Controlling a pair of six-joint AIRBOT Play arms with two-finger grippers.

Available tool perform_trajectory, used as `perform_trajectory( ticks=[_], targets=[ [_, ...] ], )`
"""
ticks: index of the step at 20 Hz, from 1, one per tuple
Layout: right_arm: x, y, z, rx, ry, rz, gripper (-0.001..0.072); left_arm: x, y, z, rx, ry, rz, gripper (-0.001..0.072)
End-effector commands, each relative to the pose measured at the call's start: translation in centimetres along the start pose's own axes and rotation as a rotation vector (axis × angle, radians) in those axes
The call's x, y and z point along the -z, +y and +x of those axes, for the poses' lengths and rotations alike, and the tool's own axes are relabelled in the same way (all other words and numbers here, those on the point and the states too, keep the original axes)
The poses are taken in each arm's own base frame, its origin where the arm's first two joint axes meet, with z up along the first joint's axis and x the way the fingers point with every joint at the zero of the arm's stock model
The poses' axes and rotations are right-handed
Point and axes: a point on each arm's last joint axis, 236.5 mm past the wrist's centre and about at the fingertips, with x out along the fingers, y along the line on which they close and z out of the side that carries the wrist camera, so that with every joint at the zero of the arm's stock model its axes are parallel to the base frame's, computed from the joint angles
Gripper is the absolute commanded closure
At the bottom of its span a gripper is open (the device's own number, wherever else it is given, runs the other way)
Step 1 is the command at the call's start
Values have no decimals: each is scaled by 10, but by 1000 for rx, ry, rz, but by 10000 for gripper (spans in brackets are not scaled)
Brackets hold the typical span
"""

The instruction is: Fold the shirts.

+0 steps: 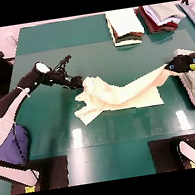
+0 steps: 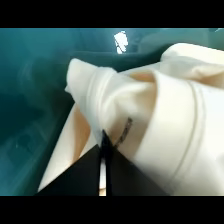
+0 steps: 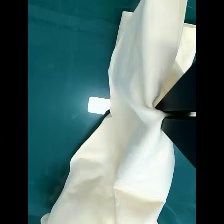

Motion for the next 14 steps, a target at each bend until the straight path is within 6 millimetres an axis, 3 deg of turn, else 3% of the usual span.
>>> perform_trajectory(
  ticks=[1, 3, 5, 7, 9, 10, 12, 14],
  targets=[
    [-10, 1, -5, 5, -38, -11, 698, -20, -10, -17, 26, -58, -21, 683],
    [-32, 10, -24, 13, -109, -55, 697, -56, -30, -67, 31, -185, 19, 684],
    [-61, 27, -58, 22, -212, -127, 697, -95, -66, -148, 25, -376, 120, 684],
    [-88, 48, -101, 33, -330, -195, 697, -114, -116, -243, -4, -575, 257, 684],
    [-107, 72, -146, 43, -442, -262, 697, -108, -172, -332, -59, -757, 407, 683],
    [-113, 84, -167, 48, -494, -294, 697, -95, -201, -371, -91, -839, 481, 683],
    [-119, 103, -202, 58, -571, -347, 698, -63, -248, -433, -147, -975, 596, 683],
    [-119, 117, -228, 68, -625, -387, 697, -29, -282, -479, -188, -1084, 664, 684]
  ],
)
